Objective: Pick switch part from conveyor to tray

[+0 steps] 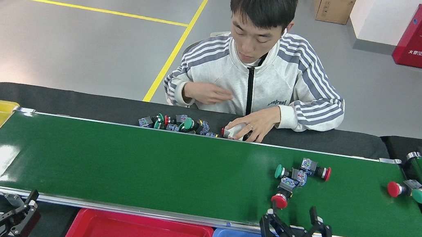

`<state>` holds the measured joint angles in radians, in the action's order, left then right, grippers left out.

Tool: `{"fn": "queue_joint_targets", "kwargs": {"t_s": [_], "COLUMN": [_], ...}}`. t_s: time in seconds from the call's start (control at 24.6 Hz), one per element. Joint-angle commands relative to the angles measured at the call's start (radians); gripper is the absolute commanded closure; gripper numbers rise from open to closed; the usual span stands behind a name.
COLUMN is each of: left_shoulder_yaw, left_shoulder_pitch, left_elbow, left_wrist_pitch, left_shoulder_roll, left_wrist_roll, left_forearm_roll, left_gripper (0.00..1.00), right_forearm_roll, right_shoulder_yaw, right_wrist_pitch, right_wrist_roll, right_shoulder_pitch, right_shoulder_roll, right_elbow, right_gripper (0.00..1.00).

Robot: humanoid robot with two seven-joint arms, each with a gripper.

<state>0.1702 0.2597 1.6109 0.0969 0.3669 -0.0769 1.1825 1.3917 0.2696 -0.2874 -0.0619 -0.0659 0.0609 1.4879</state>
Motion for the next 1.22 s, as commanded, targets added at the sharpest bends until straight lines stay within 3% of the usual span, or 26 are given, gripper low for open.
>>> {"fn": "queue_joint_targets", "kwargs": {"t_s": [0.0, 0.04, 0.08, 0.16, 0.2, 0.28, 0.37, 0.53, 0.61, 0.65, 0.69, 0.73, 0.81, 0.93, 1.1, 1.18], "left_shoulder_yaw": [0.005, 0.005, 0.005, 0.005, 0.005, 0.005, 0.005, 0.005, 0.005, 0.005, 0.005, 0.005, 0.003, 0.003, 0.003, 0.003], "left_shoulder_pitch": [-0.008, -0.008, -0.008, -0.007, -0.007, -0.007, -0.008, -0.002, -0.008, -0.008, -0.008, -0.005, -0.008, -0.010, -0.005, -0.005], "left_elbow": [0.009, 0.010, 0.009, 0.009, 0.009, 0.010, 0.006, 0.014, 0.014, 0.014, 0.014, 0.014, 0.014, 0.014, 0.014, 0.014], "left_wrist_pitch": [0.003, 0.003, 0.003, 0.003, 0.003, 0.003, 0.003, 0.003, 0.001, 0.001, 0.001, 0.001, 0.001, 0.000, 0.000, 0.000], "left_shoulder_roll": [0.014, 0.014, 0.014, 0.014, 0.014, 0.014, 0.014, 0.012, 0.012, 0.012, 0.012, 0.012, 0.012, 0.012, 0.009, 0.009], "left_wrist_roll": [-0.004, -0.004, -0.003, -0.004, -0.004, -0.004, -0.004, -0.003, -0.003, -0.004, -0.004, -0.004, -0.003, -0.003, -0.003, -0.003], "left_forearm_roll": [0.002, 0.002, 0.000, 0.002, 0.002, 0.002, 0.000, 0.000, 0.000, 0.000, 0.000, 0.000, 0.002, 0.002, 0.002, 0.002], "left_gripper": [0.00, 0.00, 0.00, 0.00, 0.00, 0.00, 0.00, 0.00, 0.00, 0.00, 0.00, 0.00, 0.00, 0.00, 0.00, 0.00], "right_forearm_roll": [0.004, 0.004, 0.004, 0.003, -0.002, -0.002, -0.002, -0.002, -0.002, -0.002, -0.002, 0.000, 0.000, 0.001, -0.005, -0.005], "right_shoulder_yaw": [0.000, 0.000, 0.003, 0.005, 0.008, 0.016, 0.033, 0.165, 0.215, 0.224, 0.229, 0.227, 0.226, 0.220, 0.074, -0.044], "right_wrist_pitch": [-0.012, -0.018, -0.019, -0.013, -0.012, -0.010, -0.003, 0.086, 0.261, 0.358, 0.475, 0.606, 0.714, 0.709, 0.534, 0.372], "right_wrist_roll": [-0.035, -0.039, -0.050, -0.078, -0.079, -0.079, -0.076, -0.075, -0.076, -0.076, -0.075, -0.075, -0.075, -0.076, -0.061, 0.040], "right_shoulder_pitch": [-0.048, -0.074, -0.097, -0.133, -0.143, -0.143, -0.133, -0.072, -0.025, 0.000, 0.028, 0.052, 0.055, 0.054, 0.084, 0.183], "right_shoulder_roll": [0.014, 0.022, 0.024, 0.022, 0.020, 0.017, 0.014, -0.013, -0.072, -0.090, -0.098, -0.095, -0.093, -0.090, -0.079, -0.050], "right_elbow": [-0.035, -0.071, -0.106, -0.160, -0.166, -0.160, -0.140, -0.006, 0.110, 0.150, 0.184, 0.201, 0.199, 0.189, 0.204, 0.227], "right_gripper": [0.04, 0.06, 0.15, 0.57, 0.70, 0.84, 0.91, 0.96, 0.94, 0.87, 0.55, 0.00, 0.00, 0.00, 0.01, 0.01]}}
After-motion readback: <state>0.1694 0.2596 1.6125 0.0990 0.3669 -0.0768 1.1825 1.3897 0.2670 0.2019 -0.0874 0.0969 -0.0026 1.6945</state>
